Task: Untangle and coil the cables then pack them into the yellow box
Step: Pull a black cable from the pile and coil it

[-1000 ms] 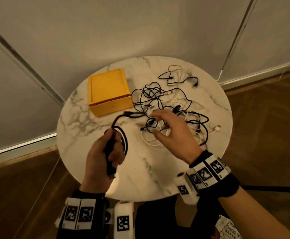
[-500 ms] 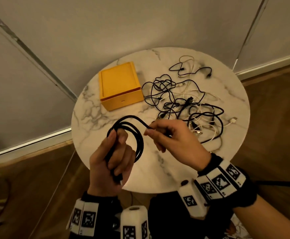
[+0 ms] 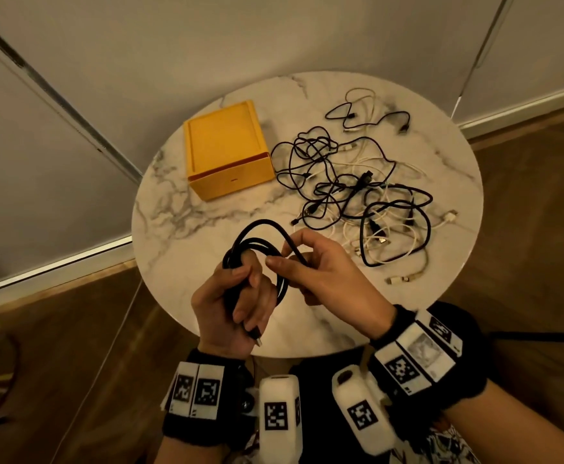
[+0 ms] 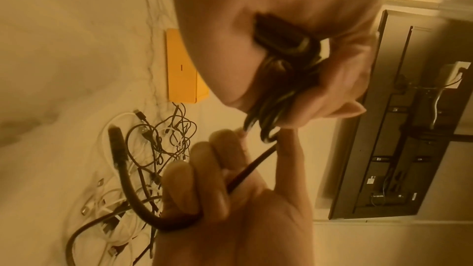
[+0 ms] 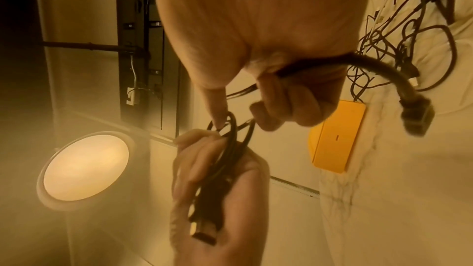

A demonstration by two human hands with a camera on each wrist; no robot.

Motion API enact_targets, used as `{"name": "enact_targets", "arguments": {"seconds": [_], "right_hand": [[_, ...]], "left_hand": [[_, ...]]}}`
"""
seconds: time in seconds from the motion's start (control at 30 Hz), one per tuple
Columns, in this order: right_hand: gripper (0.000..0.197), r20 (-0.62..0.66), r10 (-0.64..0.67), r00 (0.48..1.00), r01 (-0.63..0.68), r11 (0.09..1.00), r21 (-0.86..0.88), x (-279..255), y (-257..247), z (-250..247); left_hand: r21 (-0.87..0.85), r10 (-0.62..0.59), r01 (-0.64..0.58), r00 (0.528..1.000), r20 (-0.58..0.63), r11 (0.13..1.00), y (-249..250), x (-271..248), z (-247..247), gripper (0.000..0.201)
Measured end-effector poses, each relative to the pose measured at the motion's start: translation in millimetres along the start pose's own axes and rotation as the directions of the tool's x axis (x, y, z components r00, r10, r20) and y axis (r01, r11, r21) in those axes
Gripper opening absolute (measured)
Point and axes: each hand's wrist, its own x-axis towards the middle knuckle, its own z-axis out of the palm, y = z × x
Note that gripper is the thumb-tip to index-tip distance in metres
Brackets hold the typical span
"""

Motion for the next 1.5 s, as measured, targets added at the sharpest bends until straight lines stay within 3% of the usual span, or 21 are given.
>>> {"name": "enact_targets", "arguments": {"seconds": [0.17, 0.27, 0.37, 0.43, 0.57, 0.63, 0.7, 0.77, 0.87, 0.93, 1.07, 1.2, 1.27, 1.4, 1.5], "right_hand": [[0.026, 0.141, -0.016, 0.990, 0.021, 0.999, -0.033, 0.2, 0.3, 1.3], [0.026, 0.084, -0.070, 0.994, 0.072, 0.997, -0.014, 0.9, 4.5, 2.2], [0.026, 0.013, -0.100, 0.995, 0.101, 0.992, -0.079, 4.6, 11.5, 0.4], [0.027, -0.014, -0.150, 0.989, 0.144, 0.966, -0.215, 7.0, 16.4, -2.2], [0.028, -0.041, -0.220, 0.975, 0.193, 0.919, -0.344, 8.1, 18.4, -6.6], [0.030, -0.061, -0.225, 0.972, 0.181, 0.894, -0.410, 7.3, 15.7, -11.6], [0.032, -0.030, -0.228, 0.973, 0.182, 0.842, -0.508, 6.3, 13.9, -20.2], [0.031, 0.036, -0.217, 0.975, 0.192, 0.762, -0.619, 5.0, 12.8, -29.6], [0.031, 0.108, -0.176, 0.978, 0.200, 0.672, -0.713, 2.1, 9.3, -39.6], [0.029, 0.145, -0.162, 0.976, 0.216, 0.633, -0.743, -0.5, 6.0, -40.3], [0.026, 0.148, -0.170, 0.974, 0.225, 0.686, -0.692, 0.0, 3.9, -37.9], [0.028, 0.067, -0.132, 0.989, 0.148, 0.890, -0.431, 1.1, 3.6, -39.2], [0.026, 0.034, -0.090, 0.995, 0.096, 0.944, -0.315, 0.3, 2.9, -40.6], [0.025, -0.005, -0.003, 1.000, 0.003, 0.988, -0.153, -0.5, -0.2, -45.5], [0.023, 0.006, -0.007, 1.000, 0.007, 0.999, -0.040, -0.6, -0.7, -49.7]], "left_hand": [[-0.080, -0.009, 0.015, 0.997, 0.076, 0.997, -0.5, 2.1, -5.0, 0.017], [0.112, 0.008, 0.005, 0.993, -0.118, 0.994, -3.0, 4.4, 0.6, 0.020], [0.331, 0.100, 0.037, 0.916, -0.387, 0.943, -11.9, 10.0, 8.1, 0.028], [0.444, 0.208, 0.026, 0.858, -0.470, 0.896, -19.4, 14.3, 12.5, 0.034], [0.604, 0.362, 0.033, 0.775, -0.519, 0.796, -27.5, 18.6, 13.1, 0.026], [0.662, 0.372, 0.052, 0.794, -0.482, 0.748, -23.8, 18.9, 6.0, 0.015], [0.706, 0.261, 0.110, 0.880, -0.396, 0.700, -15.6, 18.6, -1.0, 0.012], [0.724, 0.062, 0.208, 0.943, -0.328, 0.657, -3.5, 18.6, -6.5, 0.024], [0.715, -0.220, 0.351, 0.936, -0.274, 0.604, 14.2, 23.3, -8.2, 0.026], [0.703, -0.298, 0.400, 0.915, -0.271, 0.588, 16.8, 27.5, -7.0, 0.024], [0.506, -0.357, 0.456, 0.890, -0.285, 0.732, 3.6, 30.6, -2.4, 0.020], [0.327, -0.366, 0.447, 0.887, -0.280, 0.833, -6.6, 28.1, -1.9, 0.025], [0.271, -0.352, 0.419, 0.898, -0.264, 0.866, -7.6, 27.3, -2.1, 0.035], [0.097, -0.360, 0.391, 0.903, -0.235, 0.915, -7.3, 26.2, -2.5, 0.047], [0.053, -0.325, 0.367, 0.875, -0.358, 0.929, -6.5, 26.4, 5.2, 0.048]]}}
